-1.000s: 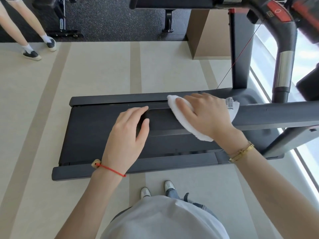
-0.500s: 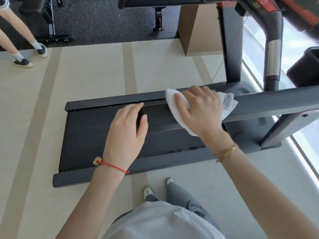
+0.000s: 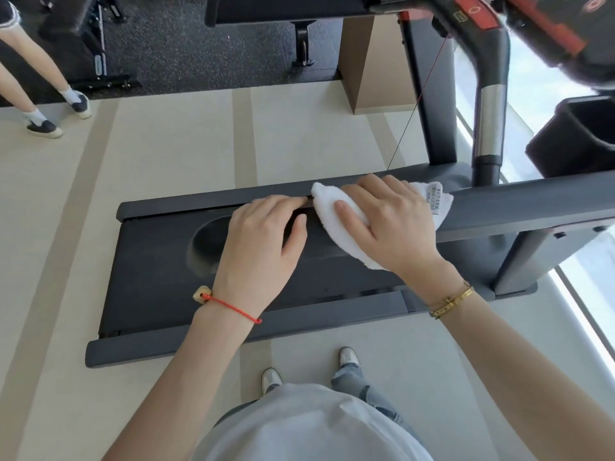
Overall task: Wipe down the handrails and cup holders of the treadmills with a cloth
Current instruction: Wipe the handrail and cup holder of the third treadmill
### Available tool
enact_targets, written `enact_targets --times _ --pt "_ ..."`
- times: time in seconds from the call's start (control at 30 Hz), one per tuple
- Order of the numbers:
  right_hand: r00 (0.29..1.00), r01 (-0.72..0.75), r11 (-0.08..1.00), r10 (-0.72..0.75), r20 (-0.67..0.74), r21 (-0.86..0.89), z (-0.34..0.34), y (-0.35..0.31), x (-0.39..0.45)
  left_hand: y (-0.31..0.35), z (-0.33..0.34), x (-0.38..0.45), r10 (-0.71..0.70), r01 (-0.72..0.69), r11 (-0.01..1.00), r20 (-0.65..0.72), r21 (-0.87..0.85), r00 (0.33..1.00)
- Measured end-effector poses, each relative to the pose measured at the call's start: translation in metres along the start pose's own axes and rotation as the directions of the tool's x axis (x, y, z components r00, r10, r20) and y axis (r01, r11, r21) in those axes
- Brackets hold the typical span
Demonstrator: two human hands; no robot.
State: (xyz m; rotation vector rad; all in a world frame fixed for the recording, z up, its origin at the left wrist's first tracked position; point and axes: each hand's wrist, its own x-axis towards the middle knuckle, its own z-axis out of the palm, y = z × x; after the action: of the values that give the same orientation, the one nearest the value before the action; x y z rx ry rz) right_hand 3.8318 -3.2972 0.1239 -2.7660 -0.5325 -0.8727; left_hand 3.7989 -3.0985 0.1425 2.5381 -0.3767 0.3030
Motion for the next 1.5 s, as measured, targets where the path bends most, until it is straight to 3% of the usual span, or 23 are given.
enact_targets --times 0.2,0.37,0.5,0.6,0.67,0.9,1.0,1.13,1.4,1.5 --pt "1.000 0.019 1.000 -0.019 0.007 -0.001 -0.019 0.072 -0.016 0.044 0.036 0.014 -0.032 0.034 0.998 -0.063 0.043 0.998" --pt "0.989 0.088 0.996 -0.091 0.116 0.031 -0.032 0.093 -0.013 0.064 0.058 0.023 -0.076 0.093 0.988 -0.137 0.123 0.988" --pt "0.943 0.113 0.992 -0.089 0.319 -0.056 -0.033 0.087 0.003 0.071 0.069 0.026 -0.107 0.147 0.966 -0.187 0.212 0.976" --pt "0.879 0.118 0.993 -0.109 0.464 0.009 -0.025 0.087 0.016 0.070 0.072 0.026 -0.108 0.159 0.957 -0.213 0.241 0.971" --pt "0.885 0.068 0.995 -0.091 0.456 0.067 -0.027 0.092 0.015 0.071 0.074 0.027 -0.110 0.167 0.954 -0.228 0.248 0.967" --pt "0.955 0.146 0.988 -0.156 0.252 0.056 -0.038 0.124 -0.016 0.070 0.075 0.028 -0.115 0.181 0.949 -0.250 0.258 0.961" --pt "0.948 0.098 0.995 -0.089 0.305 -0.017 -0.034 0.103 -0.004 0.070 0.076 0.028 -0.112 0.179 0.947 -0.248 0.265 0.962" --pt "0.904 0.123 0.992 -0.117 0.411 0.012 -0.024 0.076 0.014 0.067 0.078 0.027 -0.093 0.176 0.937 -0.272 0.301 0.958" --pt "0.908 0.132 0.989 -0.150 0.392 0.073 -0.041 0.111 -0.007 0.067 0.076 0.027 -0.089 0.156 0.944 -0.228 0.292 0.969" --pt "0.892 0.129 0.992 -0.124 0.435 0.019 -0.043 0.108 -0.001 0.066 0.075 0.027 -0.092 0.153 0.944 -0.211 0.293 0.973"
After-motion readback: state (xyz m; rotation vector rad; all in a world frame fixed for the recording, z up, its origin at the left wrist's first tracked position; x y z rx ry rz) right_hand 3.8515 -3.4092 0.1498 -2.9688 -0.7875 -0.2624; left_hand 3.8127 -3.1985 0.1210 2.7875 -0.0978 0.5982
